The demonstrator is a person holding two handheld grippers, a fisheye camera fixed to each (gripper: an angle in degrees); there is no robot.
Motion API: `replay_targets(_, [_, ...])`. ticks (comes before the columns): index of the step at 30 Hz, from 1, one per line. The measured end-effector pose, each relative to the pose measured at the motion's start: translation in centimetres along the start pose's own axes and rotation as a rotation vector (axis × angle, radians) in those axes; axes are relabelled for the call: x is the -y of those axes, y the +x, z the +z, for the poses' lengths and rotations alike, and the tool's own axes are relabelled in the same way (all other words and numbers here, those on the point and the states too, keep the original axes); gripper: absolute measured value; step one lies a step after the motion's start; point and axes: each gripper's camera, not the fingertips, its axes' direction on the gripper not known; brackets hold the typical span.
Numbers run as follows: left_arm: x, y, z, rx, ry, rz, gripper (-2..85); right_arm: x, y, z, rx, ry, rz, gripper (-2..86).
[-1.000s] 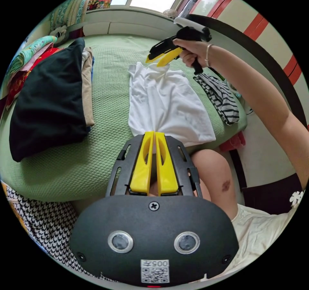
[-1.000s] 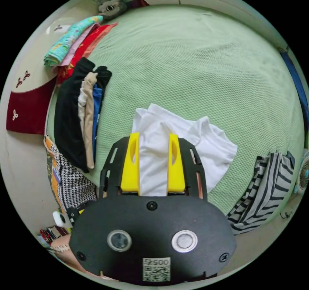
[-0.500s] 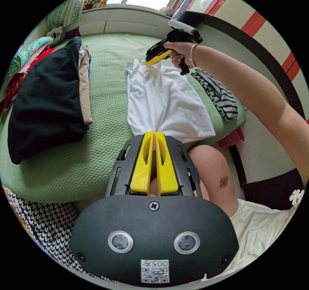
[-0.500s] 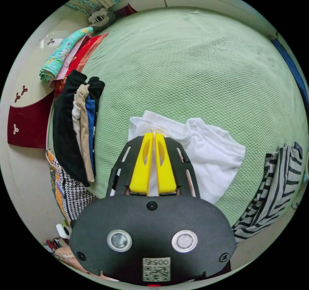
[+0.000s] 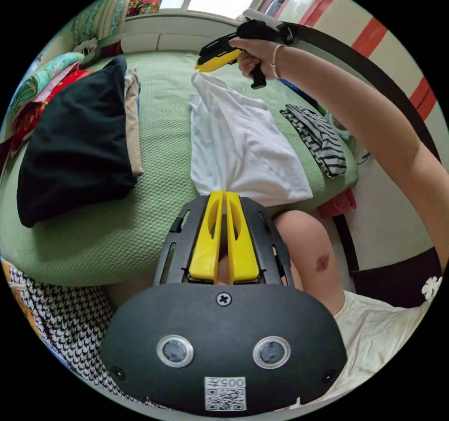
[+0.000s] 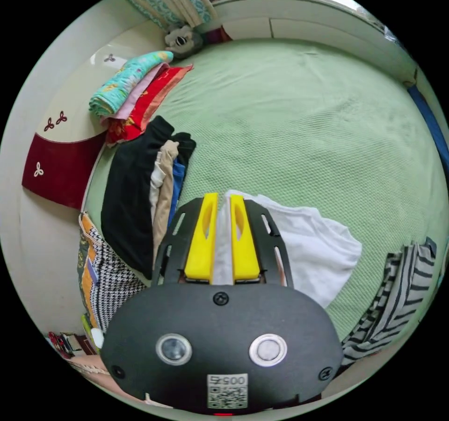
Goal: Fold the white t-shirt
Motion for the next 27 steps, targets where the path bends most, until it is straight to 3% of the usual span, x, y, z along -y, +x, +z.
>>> replay_targets(2, [-0.2,-0.7,0.9,-0.014,-0.025,-0.022,0.0,0.6,0.6,2.3,-0.066,-0.088,0.053,4.5])
replay_targets(4, [-0.7,-1.4,1.2,-0.022,-0.022,-0.042,-0.1,0.0,0.4,1.3,-0.005,-0.025,0.041,5.1])
replay_targets(7, [-1.1,-2.2,1.1,-0.058,-0.002,-0.062,-0.1,-3.2,-0.6,-2.1,0.129,0.091,-0.099,5.7])
replay_targets(11, [-1.1,-2.9,1.5,-0.070,-0.009,-0.065,-0.2,-11.7,-3.1,-4.9,-0.021,0.152,-0.378,2.6])
replay_targets(15, [-1.0,-3.2,1.8,-0.057,-0.013,-0.069,-0.3,-18.7,-3.0,-3.1,-0.037,0.103,-0.401,-0.5])
replay_targets(19, [-1.1,-3.6,1.5,-0.061,-0.008,-0.089,-0.2,-22.8,-2.9,3.6,-0.063,-0.091,-0.368,-0.9])
replay_targets(23, [-2.1,-4.0,-1.0,0.039,0.026,-0.124,0.4,-23.6,-4.6,2.4,-0.099,-0.080,-0.360,-1.1])
replay_targets(27, [-3.3,-4.7,-2.7,0.041,0.056,-0.172,3.8,-27.3,-6.3,-2.4,-0.163,0.101,-0.495,-1.3])
